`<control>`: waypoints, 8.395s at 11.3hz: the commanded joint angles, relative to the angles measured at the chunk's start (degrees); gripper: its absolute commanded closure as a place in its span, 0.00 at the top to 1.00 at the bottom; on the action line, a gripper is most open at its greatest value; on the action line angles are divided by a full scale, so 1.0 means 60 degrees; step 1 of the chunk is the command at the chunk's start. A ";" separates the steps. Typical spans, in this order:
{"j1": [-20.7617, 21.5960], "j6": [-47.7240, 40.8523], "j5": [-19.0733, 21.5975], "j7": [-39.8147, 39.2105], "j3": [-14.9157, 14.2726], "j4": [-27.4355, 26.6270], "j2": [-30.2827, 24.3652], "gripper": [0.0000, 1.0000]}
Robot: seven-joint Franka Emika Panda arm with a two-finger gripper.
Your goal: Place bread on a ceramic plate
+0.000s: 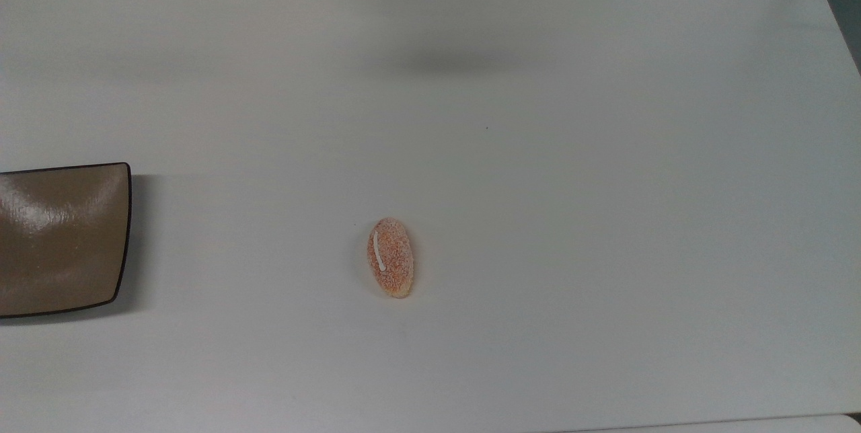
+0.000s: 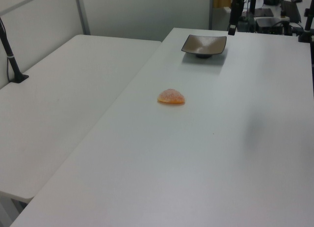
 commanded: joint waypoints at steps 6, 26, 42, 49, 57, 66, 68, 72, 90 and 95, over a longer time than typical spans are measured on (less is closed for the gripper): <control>0.0062 0.0224 0.0182 -0.0148 -0.0085 -0.0142 -0.0072 1.00; 0.0311 0.1857 0.0036 -0.0206 -0.0026 0.3521 0.4145 1.00; 0.0443 0.6374 -0.1033 -0.0162 0.0003 0.2307 0.6622 1.00; 0.0428 0.6655 -0.1370 -0.0133 0.0003 0.2056 0.6885 0.84; 0.0428 0.6655 -0.1546 -0.0133 0.0018 0.2026 0.6930 0.16; 0.0151 0.5924 -0.1341 -0.0147 0.0047 0.1909 0.5688 0.00; -0.0156 0.5602 -0.1268 -0.0162 0.0047 0.1924 0.5174 0.00; -0.1034 0.5190 -0.1107 -0.0584 0.0047 0.2041 0.4631 0.00; -0.4553 0.9612 -0.0755 -0.4498 -0.0391 0.3037 0.7456 0.02; -0.4553 0.9922 -0.0770 -0.4484 -0.0392 0.3037 0.7765 0.29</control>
